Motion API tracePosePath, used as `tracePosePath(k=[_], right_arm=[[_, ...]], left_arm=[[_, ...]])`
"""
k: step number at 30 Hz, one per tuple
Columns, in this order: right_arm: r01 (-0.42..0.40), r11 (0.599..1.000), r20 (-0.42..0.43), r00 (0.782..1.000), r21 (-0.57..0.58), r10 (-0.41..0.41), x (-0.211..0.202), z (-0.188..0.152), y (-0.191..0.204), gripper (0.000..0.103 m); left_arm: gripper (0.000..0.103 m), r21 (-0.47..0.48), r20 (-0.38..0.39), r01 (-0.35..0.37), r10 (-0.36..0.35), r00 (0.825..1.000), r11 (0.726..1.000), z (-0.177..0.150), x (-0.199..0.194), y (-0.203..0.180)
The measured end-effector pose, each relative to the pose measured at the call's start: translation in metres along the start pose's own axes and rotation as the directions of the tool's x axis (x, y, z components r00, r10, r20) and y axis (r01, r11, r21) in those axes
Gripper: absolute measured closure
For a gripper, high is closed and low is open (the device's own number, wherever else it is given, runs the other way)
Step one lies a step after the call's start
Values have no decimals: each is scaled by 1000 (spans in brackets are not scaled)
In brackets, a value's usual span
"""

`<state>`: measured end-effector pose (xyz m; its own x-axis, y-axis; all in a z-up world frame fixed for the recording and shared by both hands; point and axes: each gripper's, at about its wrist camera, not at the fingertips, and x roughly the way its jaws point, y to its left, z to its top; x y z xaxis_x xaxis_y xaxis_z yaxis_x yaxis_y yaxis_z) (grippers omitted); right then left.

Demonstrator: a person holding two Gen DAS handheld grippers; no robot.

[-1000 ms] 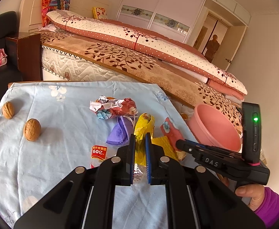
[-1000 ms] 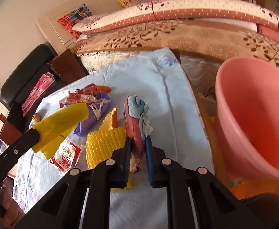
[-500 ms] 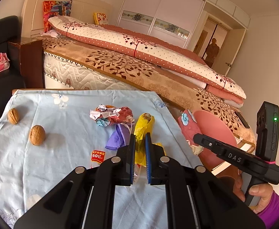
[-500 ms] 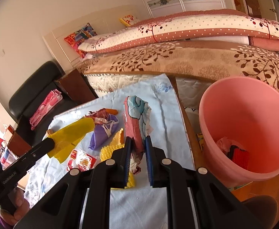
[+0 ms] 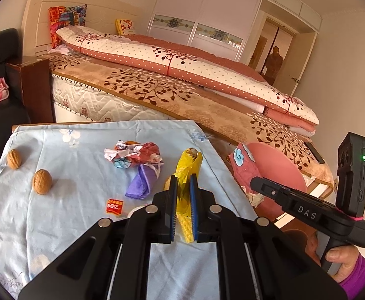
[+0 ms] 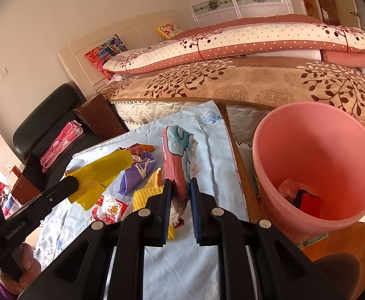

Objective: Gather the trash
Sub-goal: 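Carry the yellow glove and printed wrapper in both grippers over the pink bucket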

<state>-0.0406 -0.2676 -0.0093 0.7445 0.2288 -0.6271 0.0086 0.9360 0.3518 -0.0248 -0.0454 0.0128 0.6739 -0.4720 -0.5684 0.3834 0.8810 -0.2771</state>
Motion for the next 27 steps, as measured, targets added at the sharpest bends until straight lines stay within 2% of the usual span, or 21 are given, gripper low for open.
tracePosePath(k=[10,16,27], right_arm=[[37,999,40,998,22,-38,-16,3,-18,89],[79,994,69,994,79,-85,-30,6,-47,89],[169,971,98,977,170,-187,-50,9,-106,89]], left_arm=[[94,48,5,34,-34,999,998,9,10,-31],[94,83,9,80,-81,997,993,15,18,-56],[94,154,-33,163,-160,987,975,20,47,-106]])
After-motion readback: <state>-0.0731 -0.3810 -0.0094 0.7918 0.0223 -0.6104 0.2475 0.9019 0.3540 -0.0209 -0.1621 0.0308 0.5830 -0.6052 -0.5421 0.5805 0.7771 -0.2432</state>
